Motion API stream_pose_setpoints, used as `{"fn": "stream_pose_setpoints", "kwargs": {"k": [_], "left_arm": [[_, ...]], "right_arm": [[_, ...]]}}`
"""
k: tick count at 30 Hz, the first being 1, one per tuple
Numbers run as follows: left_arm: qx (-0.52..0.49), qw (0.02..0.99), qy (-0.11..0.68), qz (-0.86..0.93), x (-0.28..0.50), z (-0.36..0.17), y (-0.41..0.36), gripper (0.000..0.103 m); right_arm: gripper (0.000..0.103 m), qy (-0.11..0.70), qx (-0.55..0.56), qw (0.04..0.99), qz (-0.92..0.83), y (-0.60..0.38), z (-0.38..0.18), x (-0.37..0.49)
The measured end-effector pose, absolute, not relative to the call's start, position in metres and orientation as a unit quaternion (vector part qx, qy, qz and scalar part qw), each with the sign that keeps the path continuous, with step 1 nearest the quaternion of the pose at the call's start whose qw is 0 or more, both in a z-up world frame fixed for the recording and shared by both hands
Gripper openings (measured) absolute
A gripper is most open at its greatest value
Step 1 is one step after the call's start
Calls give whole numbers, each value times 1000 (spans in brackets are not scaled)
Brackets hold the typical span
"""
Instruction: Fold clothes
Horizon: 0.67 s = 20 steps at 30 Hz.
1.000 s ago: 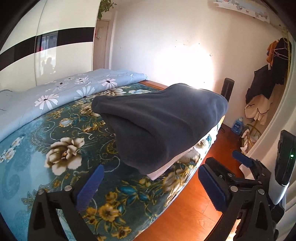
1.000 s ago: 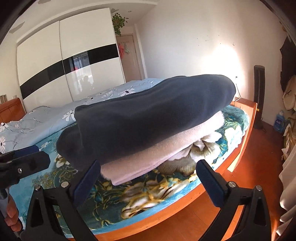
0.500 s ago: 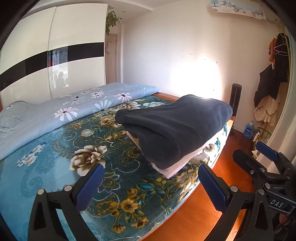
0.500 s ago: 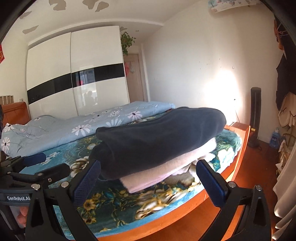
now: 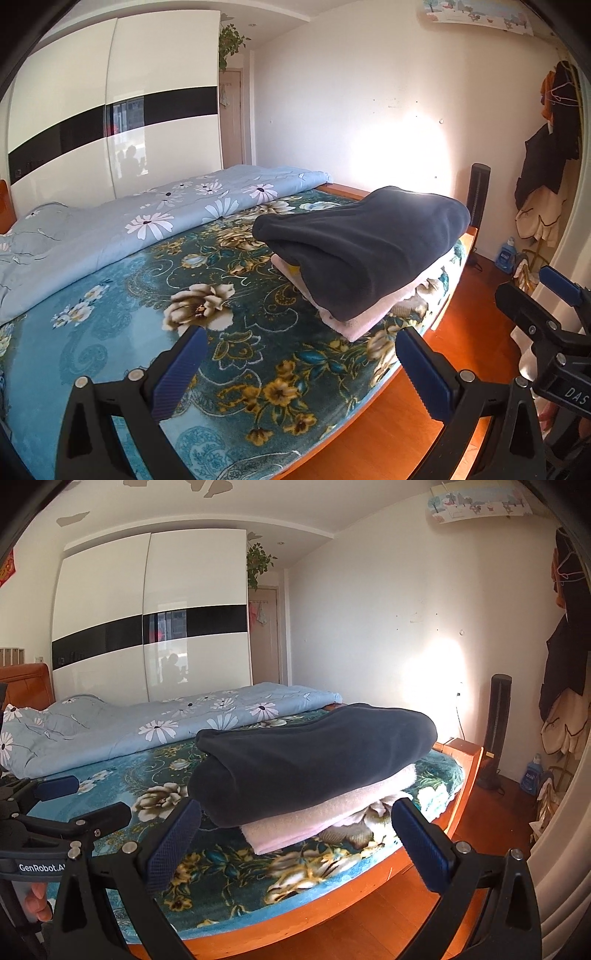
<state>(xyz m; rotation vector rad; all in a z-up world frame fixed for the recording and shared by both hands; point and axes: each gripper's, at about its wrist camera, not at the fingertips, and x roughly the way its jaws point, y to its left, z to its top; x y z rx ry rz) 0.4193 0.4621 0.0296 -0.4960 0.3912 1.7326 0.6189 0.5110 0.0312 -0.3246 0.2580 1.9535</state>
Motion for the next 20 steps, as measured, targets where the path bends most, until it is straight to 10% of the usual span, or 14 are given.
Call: {"fn": "stream_pose_setpoints", "kwargs": {"k": [20], "left_arm": [[-211,618,182,736,436,34,454,103]], "right_arm": [[103,196,-180,589,763,507,30,651]]}}
